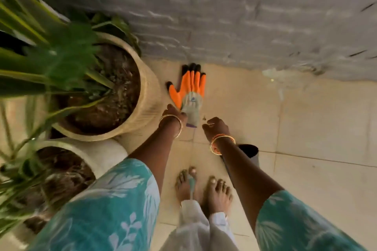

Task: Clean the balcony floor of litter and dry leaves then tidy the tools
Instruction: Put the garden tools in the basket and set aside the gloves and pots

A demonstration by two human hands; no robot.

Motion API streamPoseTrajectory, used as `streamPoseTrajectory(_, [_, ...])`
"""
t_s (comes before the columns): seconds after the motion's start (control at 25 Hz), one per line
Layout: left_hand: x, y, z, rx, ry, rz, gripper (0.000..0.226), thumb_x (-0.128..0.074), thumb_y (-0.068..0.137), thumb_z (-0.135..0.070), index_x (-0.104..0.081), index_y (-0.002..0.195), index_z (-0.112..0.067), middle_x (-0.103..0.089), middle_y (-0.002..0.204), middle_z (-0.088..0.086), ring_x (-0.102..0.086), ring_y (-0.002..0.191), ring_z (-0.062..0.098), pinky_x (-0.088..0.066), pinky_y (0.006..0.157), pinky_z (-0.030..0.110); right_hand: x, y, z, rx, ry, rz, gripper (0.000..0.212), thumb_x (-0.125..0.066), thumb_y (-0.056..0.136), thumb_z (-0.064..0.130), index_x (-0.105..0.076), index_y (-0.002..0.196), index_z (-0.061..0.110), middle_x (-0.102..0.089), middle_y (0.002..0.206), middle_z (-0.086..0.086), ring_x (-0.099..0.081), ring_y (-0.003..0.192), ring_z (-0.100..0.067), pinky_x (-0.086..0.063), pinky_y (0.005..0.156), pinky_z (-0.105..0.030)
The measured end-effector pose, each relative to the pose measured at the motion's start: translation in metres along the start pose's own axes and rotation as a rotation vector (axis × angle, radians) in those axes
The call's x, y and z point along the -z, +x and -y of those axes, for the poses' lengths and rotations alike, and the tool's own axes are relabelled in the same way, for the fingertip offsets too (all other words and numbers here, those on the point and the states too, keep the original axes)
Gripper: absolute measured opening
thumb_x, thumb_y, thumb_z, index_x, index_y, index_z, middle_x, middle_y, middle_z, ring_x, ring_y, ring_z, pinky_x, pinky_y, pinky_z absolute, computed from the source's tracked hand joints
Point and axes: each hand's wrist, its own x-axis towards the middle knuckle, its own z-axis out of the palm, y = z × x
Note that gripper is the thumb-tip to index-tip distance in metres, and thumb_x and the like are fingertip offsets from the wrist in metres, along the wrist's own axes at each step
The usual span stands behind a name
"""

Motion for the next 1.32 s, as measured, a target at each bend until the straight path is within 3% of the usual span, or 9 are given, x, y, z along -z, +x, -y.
streamPoseTrajectory(0.12, [0.019,0.015,0.003,0.071,-0.065,0.236,0.086,-0.023,0.088,-0.070,-0.039,0.143,-0.006,-0.047,0.141,0.018,-0.031,0.139,0.028,-0.015,0.117,0.050,-0.044,0.035,-0.009,-0.073,0.115,-0.019,0.040,-0.054,0.091,0.020,-0.048,0.128,0.005,-0.055,0.129,-0.018,-0.049,0.119,-0.034,-0.040,0.092,-0.031])
streamPoseTrajectory(0.2, [0.017,-0.006,-0.014,-0.099,0.727,0.115,0.069,-0.039,0.091,-0.054,-0.041,0.141,-0.006,-0.047,0.140,0.018,-0.037,0.136,0.030,-0.028,0.111,0.045,-0.064,0.046,-0.011,-0.114,0.256,-0.051,0.040,-0.056,0.091,0.023,-0.047,0.126,0.005,-0.057,0.125,-0.018,-0.053,0.114,-0.035,-0.042,0.086,-0.031])
streamPoseTrajectory(0.32, [0.063,-0.028,-0.024,0.219,1.506,-0.068,0.024,-0.055,0.090,-0.019,-0.067,0.108,-0.007,-0.067,0.115,0.019,-0.061,0.108,0.033,-0.049,0.087,0.037,-0.076,0.055,-0.005,-0.179,0.373,-0.058,0.031,-0.059,0.087,0.027,-0.062,0.109,0.004,-0.066,0.108,-0.016,-0.063,0.099,-0.036,-0.051,0.085,-0.036])
streamPoseTrajectory(0.44, [0.050,-0.049,-0.041,0.418,1.154,-0.131,0.015,-0.055,0.091,-0.019,-0.064,0.103,-0.015,-0.065,0.105,0.008,-0.060,0.090,0.024,-0.045,0.072,0.029,-0.059,0.037,0.010,-0.169,0.474,-0.059,0.016,-0.063,0.081,0.028,-0.066,0.080,0.012,-0.067,0.083,-0.011,-0.065,0.082,-0.031,-0.053,0.078,-0.040])
streamPoseTrajectory(0.64, [0.002,-0.124,-0.085,0.701,0.618,-0.138,0.062,-0.038,0.092,-0.061,-0.057,0.111,-0.006,-0.061,0.113,0.014,-0.056,0.106,0.028,-0.042,0.095,0.038,0.008,-0.023,0.046,-0.041,0.676,-0.056,0.038,-0.060,0.077,0.005,-0.048,0.042,0.017,-0.042,0.046,0.003,-0.044,0.057,-0.018,-0.049,0.060,-0.034])
streamPoseTrajectory(0.84, [-0.054,-0.214,-0.115,0.594,0.198,-0.067,0.048,-0.059,0.085,-0.047,-0.062,0.113,-0.008,-0.066,0.108,0.015,-0.063,0.096,0.028,-0.047,0.093,0.038,0.099,-0.127,0.053,0.015,0.636,-0.162,0.034,-0.041,0.080,-0.011,-0.039,0.057,0.015,-0.034,0.054,-0.001,-0.035,0.046,-0.007,-0.026,0.036,-0.013])
streamPoseTrajectory(1.04, [-0.119,-0.306,-0.150,0.496,0.380,0.082,0.032,-0.061,0.090,-0.029,-0.061,0.118,-0.013,-0.068,0.108,0.010,-0.063,0.097,0.025,-0.051,0.089,0.041,0.167,-0.242,0.036,-0.051,0.765,-0.145,0.030,-0.037,0.084,-0.015,-0.052,0.090,0.010,-0.053,0.063,-0.013,-0.050,0.033,-0.007,-0.038,0.031,-0.013])
streamPoseTrajectory(1.12, [-0.139,-0.341,-0.165,0.493,0.490,0.117,0.019,-0.062,0.090,-0.024,-0.062,0.106,-0.013,-0.068,0.098,0.010,-0.065,0.089,0.023,-0.053,0.077,0.038,0.185,-0.279,0.023,-0.053,0.766,-0.140,0.034,-0.035,0.085,-0.015,-0.056,0.091,0.011,-0.056,0.067,-0.013,-0.047,0.030,-0.002,-0.037,0.031,-0.013])
streamPoseTrajectory(1.32, [-0.158,-0.414,-0.171,0.511,0.832,0.255,0.019,-0.066,0.086,-0.014,-0.064,0.105,-0.014,-0.068,0.112,0.011,-0.064,0.101,0.025,-0.050,0.095,0.043,0.204,-0.355,-0.039,-0.126,0.855,-0.207,0.036,-0.037,0.080,-0.011,-0.065,0.079,0.012,-0.054,0.060,-0.007,-0.048,0.039,-0.012,-0.031,0.034,-0.012])
